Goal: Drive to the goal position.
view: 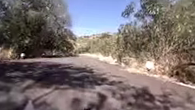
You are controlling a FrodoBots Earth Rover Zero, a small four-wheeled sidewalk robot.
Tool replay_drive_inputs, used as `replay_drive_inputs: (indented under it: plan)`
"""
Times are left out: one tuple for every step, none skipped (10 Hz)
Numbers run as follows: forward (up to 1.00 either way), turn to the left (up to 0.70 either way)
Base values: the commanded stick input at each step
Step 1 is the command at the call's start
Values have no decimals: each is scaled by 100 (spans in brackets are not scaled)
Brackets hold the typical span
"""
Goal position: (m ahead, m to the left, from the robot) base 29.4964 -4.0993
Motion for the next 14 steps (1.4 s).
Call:
replay_drive_inputs:
  plan:
    - [85, 20]
    - [85, 7]
    - [85, 0]
    - [85, 0]
    - [85, 0]
    - [85, 0]
    - [85, 0]
    - [85, 0]
    - [85, 0]
    - [85, 0]
    - [85, 0]
    - [85, 0]
    - [85, 0]
    - [85, 0]
